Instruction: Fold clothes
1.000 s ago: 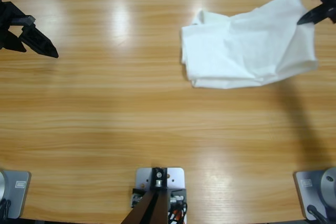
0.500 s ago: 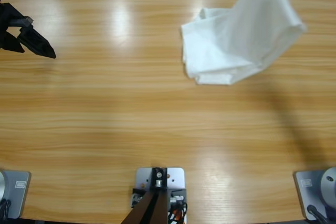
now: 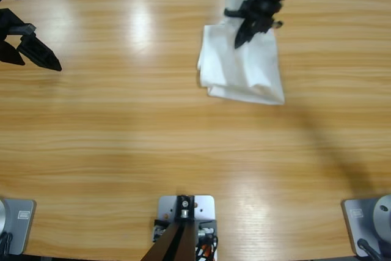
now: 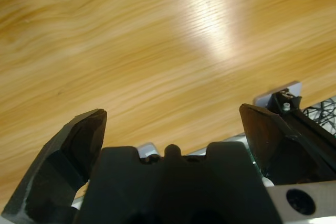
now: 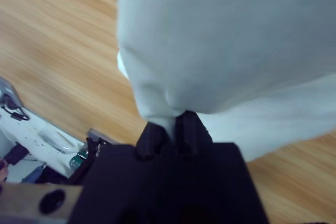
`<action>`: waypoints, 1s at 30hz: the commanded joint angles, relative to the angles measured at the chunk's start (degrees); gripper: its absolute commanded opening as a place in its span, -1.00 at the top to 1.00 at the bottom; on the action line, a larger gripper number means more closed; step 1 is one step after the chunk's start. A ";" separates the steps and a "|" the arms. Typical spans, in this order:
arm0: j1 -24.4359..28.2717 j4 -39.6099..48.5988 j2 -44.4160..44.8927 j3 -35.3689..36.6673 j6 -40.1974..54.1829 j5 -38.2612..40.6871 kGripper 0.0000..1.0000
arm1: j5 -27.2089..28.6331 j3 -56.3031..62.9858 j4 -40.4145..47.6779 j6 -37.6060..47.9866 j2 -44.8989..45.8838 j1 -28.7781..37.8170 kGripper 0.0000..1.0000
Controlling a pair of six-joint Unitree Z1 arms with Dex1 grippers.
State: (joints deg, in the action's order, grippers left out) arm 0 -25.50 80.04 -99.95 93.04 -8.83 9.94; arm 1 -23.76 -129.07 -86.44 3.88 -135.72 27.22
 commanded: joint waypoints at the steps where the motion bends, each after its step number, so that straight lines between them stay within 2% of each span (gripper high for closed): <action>1: 0.72 0.63 2.96 -4.21 0.82 -0.36 -0.99 | -1.38 -15.63 -5.56 1.79 -9.93 1.17 1.00; 5: 0.72 0.56 3.89 -5.36 0.80 -0.34 -0.99 | -2.27 -20.97 -5.79 3.85 -11.50 -1.75 1.00; 12: 0.81 0.56 3.91 -5.57 0.90 -0.36 -0.99 | -3.17 -22.54 -5.85 4.47 -13.22 -4.17 1.00; 13: 0.81 0.56 3.89 -5.53 0.92 -0.36 -0.99 | -3.79 -22.85 -5.85 4.80 -13.71 -4.28 0.74; 14: 0.81 0.56 3.89 -5.57 0.92 -0.36 -0.99 | -4.52 -23.35 -5.85 4.82 -14.21 -4.28 -0.57; 15: 0.81 0.56 3.89 -5.62 0.92 -0.36 -0.99 | -4.61 -23.73 -5.85 4.82 -14.31 -4.32 -0.99; 20: 0.81 0.56 3.89 -5.87 0.92 -0.36 -0.99 | -1.27 -30.45 -5.76 4.82 -12.03 -4.42 -1.00; 24: 0.81 0.37 3.87 -6.01 0.92 -0.27 -0.99 | 4.04 -34.40 -5.76 3.78 -8.12 -4.46 -1.00; 28: 0.67 -1.39 3.73 -6.73 0.92 0.85 -0.99 | 7.66 -33.89 -5.81 -0.54 -0.20 -4.63 -1.00; 30: -0.25 -3.62 3.59 -7.82 0.90 1.83 -0.99 | 7.34 -33.87 -5.78 -3.92 4.51 -4.84 -1.00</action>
State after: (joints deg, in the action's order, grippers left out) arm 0 -25.04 79.97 -96.68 88.65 -8.83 9.94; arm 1 -18.94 -150.37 -86.56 6.61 -143.22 23.11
